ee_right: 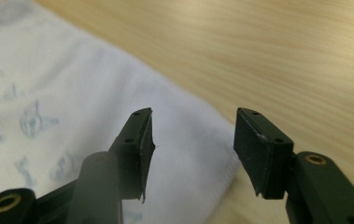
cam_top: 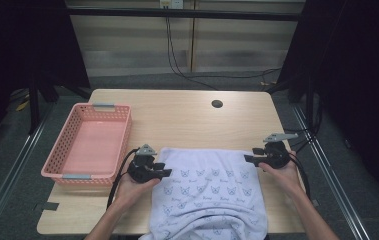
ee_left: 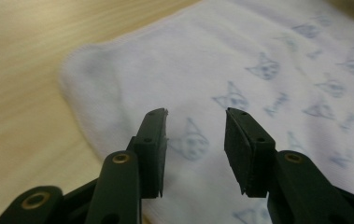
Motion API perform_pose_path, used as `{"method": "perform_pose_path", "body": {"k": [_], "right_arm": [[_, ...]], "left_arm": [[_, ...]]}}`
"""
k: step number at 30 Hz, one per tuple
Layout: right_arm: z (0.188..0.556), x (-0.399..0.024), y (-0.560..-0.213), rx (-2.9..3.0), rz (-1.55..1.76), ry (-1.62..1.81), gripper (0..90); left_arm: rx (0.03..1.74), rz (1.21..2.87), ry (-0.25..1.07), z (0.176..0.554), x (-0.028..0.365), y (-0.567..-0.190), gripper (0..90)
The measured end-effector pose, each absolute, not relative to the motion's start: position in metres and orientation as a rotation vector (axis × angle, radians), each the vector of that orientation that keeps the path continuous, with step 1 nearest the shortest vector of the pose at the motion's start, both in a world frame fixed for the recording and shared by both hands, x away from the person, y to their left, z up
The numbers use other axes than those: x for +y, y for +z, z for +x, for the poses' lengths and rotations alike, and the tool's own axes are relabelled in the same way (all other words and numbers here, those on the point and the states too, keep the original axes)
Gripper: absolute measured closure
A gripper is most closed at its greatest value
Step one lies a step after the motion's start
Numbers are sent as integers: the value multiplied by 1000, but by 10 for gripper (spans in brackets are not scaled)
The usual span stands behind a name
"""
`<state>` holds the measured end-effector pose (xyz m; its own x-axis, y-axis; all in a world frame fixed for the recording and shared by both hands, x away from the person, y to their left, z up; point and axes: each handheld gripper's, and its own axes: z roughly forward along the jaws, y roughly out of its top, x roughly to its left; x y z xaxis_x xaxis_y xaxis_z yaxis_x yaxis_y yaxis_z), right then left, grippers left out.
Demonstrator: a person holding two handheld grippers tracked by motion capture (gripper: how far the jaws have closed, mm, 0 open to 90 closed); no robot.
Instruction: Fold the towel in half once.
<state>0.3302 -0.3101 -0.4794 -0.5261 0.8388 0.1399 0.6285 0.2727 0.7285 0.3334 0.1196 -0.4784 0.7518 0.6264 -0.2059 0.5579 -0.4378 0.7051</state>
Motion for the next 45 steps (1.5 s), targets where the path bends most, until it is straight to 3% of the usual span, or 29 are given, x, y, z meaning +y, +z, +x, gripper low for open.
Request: {"method": "perform_pose_path", "body": {"k": [6, 14, 17, 18, 21, 34, 37, 42, 45], "right_arm": [[347, -308, -489, 2287, 1377, 1037, 458], [351, -314, -504, 2278, 1396, 1017, 444], [349, -309, -504, 2305, 1359, 1031, 541], [348, -306, -504, 2329, 1335, 1043, 644], [347, -300, -502, 2374, 1298, 1036, 829], [346, -304, -498, 2343, 1332, 1126, 859], [347, -304, -499, 2348, 1333, 1137, 858], [344, -304, -496, 2349, 1335, 1172, 859], [343, -304, -491, 2342, 1330, 1204, 860]], "left_arm": [[902, 2083, 108, 355, 116, -473, 559], [966, 2048, 121, 357, 126, -485, 503], [983, 2066, 123, 357, 128, -489, 483], [986, 2071, 120, 358, 128, -491, 477], [1006, 2085, 116, 360, 129, -496, 437], [1049, 2095, 176, 369, 127, -501, 411], [1002, 2105, 140, 371, 124, -502, 537], [914, 2154, 76, 371, 114, -502, 850], [901, 2112, 28, 370, 116, -497, 868]]}}
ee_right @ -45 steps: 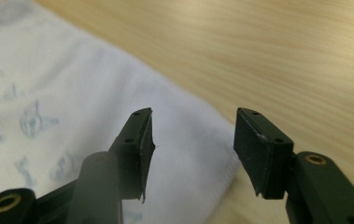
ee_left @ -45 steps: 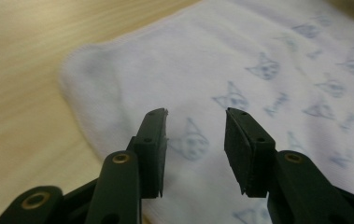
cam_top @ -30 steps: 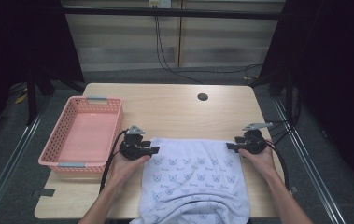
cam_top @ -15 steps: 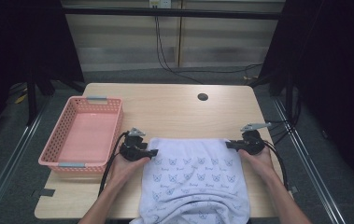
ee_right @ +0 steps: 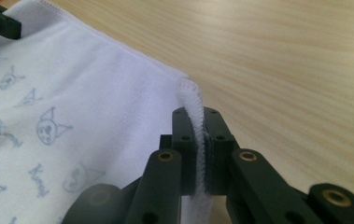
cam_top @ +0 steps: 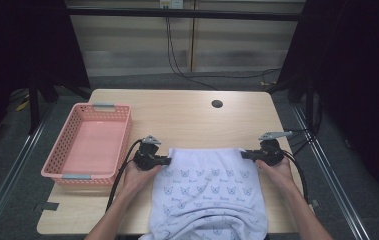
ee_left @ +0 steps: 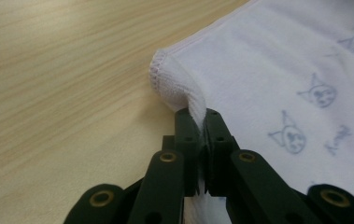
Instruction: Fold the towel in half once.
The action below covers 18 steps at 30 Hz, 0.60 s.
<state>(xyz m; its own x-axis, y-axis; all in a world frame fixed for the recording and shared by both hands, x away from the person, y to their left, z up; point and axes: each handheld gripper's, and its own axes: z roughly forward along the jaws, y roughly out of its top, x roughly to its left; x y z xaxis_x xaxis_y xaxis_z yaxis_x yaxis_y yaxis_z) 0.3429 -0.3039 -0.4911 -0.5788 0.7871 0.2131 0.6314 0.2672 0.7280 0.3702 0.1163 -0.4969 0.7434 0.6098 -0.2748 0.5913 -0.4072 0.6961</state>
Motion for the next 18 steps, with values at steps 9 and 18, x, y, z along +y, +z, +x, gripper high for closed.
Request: {"method": "perform_pose_path", "body": {"k": [9, 18], "right_arm": [[341, -318, -455, 2218, 1306, 1374, 861], [364, -317, -403, 2154, 1236, 1397, 862]], "left_arm": [[864, 1952, 108, 369, 137, -449, 869], [846, 1877, 224, 396, 154, -394, 869]]}}
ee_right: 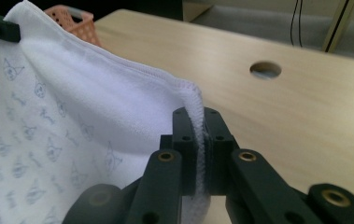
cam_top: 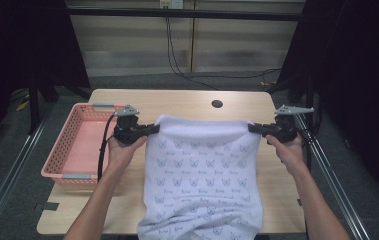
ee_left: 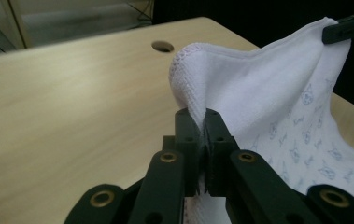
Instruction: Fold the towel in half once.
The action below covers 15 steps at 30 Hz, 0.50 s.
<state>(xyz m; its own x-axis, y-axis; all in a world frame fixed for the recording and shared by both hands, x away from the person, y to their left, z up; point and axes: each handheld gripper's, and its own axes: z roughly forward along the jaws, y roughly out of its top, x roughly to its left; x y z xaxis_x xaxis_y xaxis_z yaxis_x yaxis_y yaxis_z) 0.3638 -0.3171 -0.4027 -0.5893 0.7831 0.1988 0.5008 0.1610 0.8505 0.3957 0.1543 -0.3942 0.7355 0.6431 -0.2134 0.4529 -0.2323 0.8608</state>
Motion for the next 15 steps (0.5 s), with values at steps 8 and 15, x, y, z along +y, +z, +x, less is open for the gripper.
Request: {"method": "perform_pose_path", "body": {"k": [8, 15], "right_arm": [[392, -316, -362, 2084, 1212, 1411, 863], [416, -318, -329, 2010, 1214, 1402, 865]], "left_arm": [[830, 1818, 277, 417, 155, -364, 868], [814, 1744, 303, 437, 151, -335, 869]]}}
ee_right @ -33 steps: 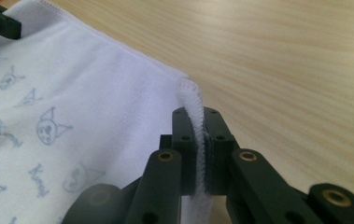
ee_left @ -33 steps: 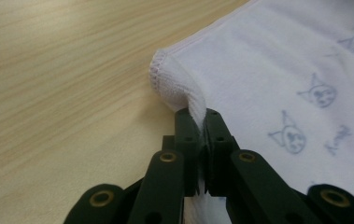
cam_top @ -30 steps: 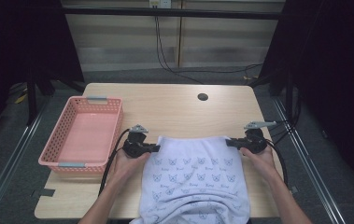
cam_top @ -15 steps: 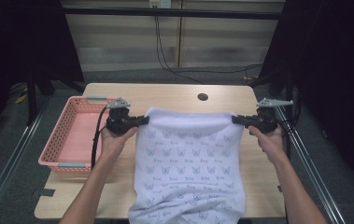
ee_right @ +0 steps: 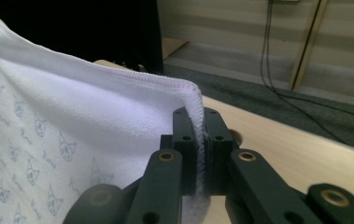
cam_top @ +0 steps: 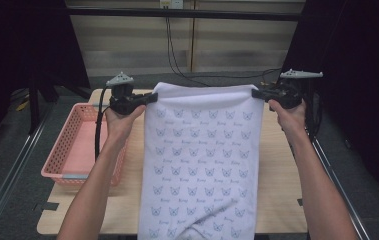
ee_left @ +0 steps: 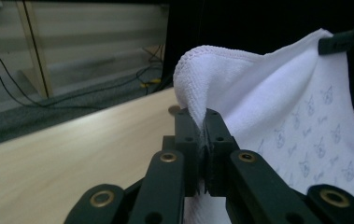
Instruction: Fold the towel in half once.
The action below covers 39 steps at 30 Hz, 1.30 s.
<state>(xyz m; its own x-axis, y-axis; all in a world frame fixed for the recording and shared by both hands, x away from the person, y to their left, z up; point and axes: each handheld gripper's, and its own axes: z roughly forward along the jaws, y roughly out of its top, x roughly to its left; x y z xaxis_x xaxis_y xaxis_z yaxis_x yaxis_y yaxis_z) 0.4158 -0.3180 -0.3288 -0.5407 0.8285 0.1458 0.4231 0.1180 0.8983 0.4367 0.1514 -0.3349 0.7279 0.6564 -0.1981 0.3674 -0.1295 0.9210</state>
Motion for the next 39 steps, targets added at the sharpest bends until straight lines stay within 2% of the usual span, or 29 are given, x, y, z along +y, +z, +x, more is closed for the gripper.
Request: {"method": "perform_pose_path", "body": {"k": [6, 11, 16, 28, 35, 39], "right_arm": [[425, -320, -302, 1929, 1212, 1417, 866], [414, -318, -321, 1979, 1216, 1438, 866], [382, -318, -340, 2050, 1183, 1476, 866], [284, -310, -386, 2269, 1122, 1439, 866], [232, -304, -425, 2409, 1167, 1417, 866], [214, -299, -454, 2500, 1212, 1357, 866]], "left_arm": [[795, 1735, 343, 444, 148, -316, 868], [806, 1790, 303, 433, 154, -339, 868], [791, 1837, 270, 405, 160, -358, 867], [741, 1901, 197, 314, 174, -396, 865], [789, 1969, 60, 261, 186, -438, 862], [826, 2032, -26, 246, 186, -469, 861]]}}
